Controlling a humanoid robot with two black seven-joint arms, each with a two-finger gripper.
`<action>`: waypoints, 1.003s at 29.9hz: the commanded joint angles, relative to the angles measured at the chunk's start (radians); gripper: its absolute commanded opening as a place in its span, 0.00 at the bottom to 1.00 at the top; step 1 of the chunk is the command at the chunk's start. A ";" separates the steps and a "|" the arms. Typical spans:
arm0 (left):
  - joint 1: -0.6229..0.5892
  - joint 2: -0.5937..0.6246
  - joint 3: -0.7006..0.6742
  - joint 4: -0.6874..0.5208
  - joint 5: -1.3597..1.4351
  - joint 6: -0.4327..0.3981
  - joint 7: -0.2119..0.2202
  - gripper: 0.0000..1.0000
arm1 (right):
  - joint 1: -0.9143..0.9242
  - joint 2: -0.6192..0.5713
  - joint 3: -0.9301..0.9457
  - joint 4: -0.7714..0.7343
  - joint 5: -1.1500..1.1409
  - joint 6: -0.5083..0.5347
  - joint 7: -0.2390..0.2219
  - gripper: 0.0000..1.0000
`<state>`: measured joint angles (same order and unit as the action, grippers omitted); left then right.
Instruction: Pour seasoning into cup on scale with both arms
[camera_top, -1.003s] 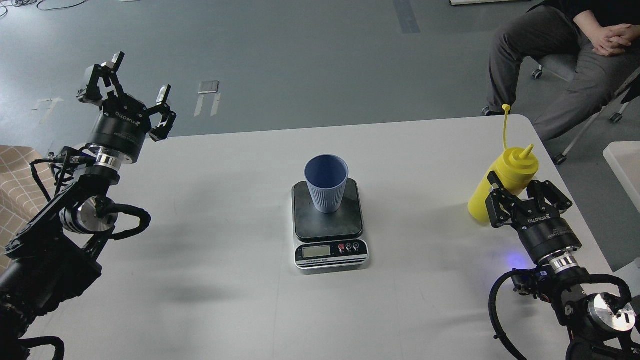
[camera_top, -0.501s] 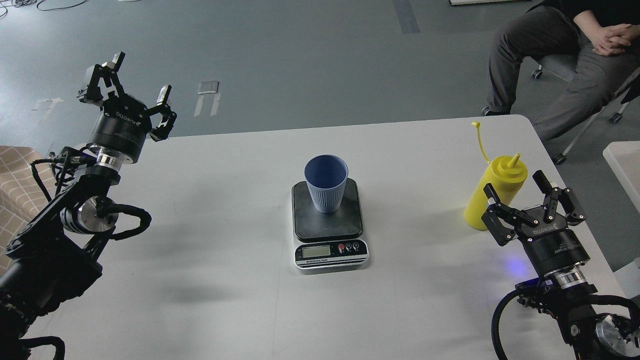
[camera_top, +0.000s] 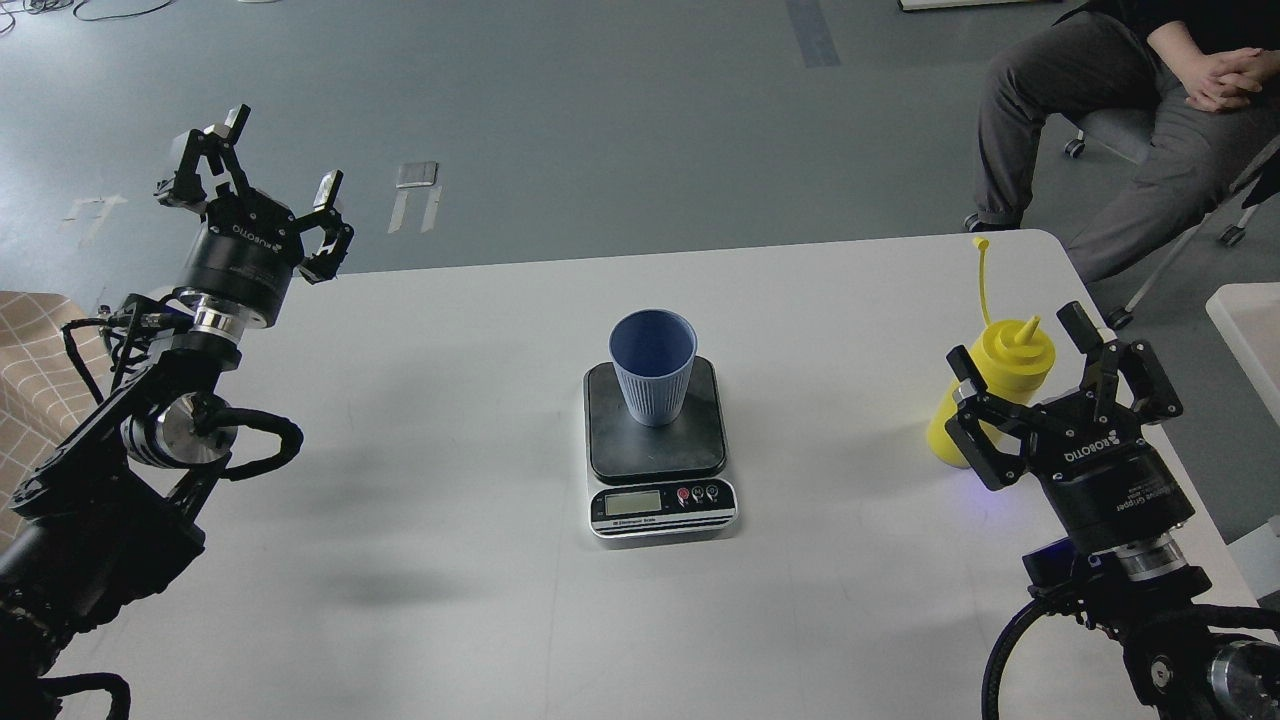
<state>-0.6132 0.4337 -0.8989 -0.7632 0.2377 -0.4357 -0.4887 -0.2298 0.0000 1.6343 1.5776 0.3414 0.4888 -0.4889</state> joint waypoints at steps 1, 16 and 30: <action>-0.003 -0.001 0.000 -0.001 0.000 0.000 0.000 0.98 | 0.004 0.000 -0.001 0.039 -0.004 0.000 0.000 1.00; -0.074 0.000 0.002 0.004 0.028 -0.053 0.000 0.98 | 0.372 -0.585 -0.010 -0.083 -0.018 0.000 0.000 1.00; -0.273 -0.052 0.000 0.016 0.167 -0.053 0.000 0.98 | 1.061 -0.402 -0.349 -0.677 -0.286 0.000 0.000 1.00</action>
<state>-0.8546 0.4010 -0.8983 -0.7488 0.4035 -0.4889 -0.4887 0.7422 -0.5123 1.2999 1.0124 0.1792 0.4888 -0.4887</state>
